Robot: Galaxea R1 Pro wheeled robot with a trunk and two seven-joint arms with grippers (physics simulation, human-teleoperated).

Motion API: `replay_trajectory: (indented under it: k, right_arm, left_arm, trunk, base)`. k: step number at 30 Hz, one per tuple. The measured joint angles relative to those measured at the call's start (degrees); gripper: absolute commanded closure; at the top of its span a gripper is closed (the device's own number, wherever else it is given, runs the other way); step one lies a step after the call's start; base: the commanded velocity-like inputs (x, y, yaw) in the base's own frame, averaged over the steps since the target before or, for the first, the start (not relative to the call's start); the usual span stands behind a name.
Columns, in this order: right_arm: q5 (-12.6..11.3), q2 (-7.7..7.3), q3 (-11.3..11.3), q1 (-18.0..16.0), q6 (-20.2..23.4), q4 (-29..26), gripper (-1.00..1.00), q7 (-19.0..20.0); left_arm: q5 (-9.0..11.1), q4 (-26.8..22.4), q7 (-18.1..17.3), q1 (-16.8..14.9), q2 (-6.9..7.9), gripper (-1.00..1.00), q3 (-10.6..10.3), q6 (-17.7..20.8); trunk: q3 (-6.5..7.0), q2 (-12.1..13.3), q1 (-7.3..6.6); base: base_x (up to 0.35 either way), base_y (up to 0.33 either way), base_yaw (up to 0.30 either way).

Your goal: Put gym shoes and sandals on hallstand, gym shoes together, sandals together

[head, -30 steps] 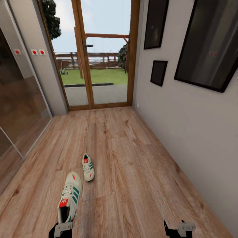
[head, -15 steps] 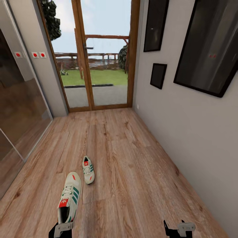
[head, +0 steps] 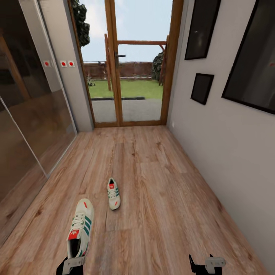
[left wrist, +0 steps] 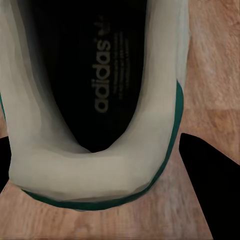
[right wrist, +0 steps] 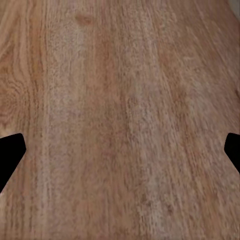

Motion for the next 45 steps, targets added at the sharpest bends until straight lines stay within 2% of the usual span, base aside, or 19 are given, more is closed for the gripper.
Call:
replay_trajectory:
  k: [8, 26, 45]
  right_arm:
    - [-0.1, -0.01, 0.0, 0.0, 0.0, -0.1, -1.00, 0.0]
    - [-0.1, -0.05, 0.0, 0.0, 0.0, -0.1, -1.00, 0.2]
    - [-0.1, 0.05, 0.0, 0.0, 0.0, -0.1, -1.00, 0.2]
  left_arm:
    - [0.0, 0.0, 0.0, 0.0, -0.01, 1.00, 0.0, 0.0]
    - [0.0, 0.0, 0.0, 0.0, -0.02, 1.00, 0.0, 0.0]
    - [0.0, 0.0, 0.0, 0.0, -0.02, 1.00, 0.0, 0.0]
  trunk:
    - [0.00, 0.0, -0.03]
    - [0.00, 0.0, -0.03]
    - [0.00, 0.0, -0.02]
  base:
    - [0.263, -0.015, 0.181]
    - [0.330, -0.102, 0.005]
    - [0.259, -0.177, 0.000]
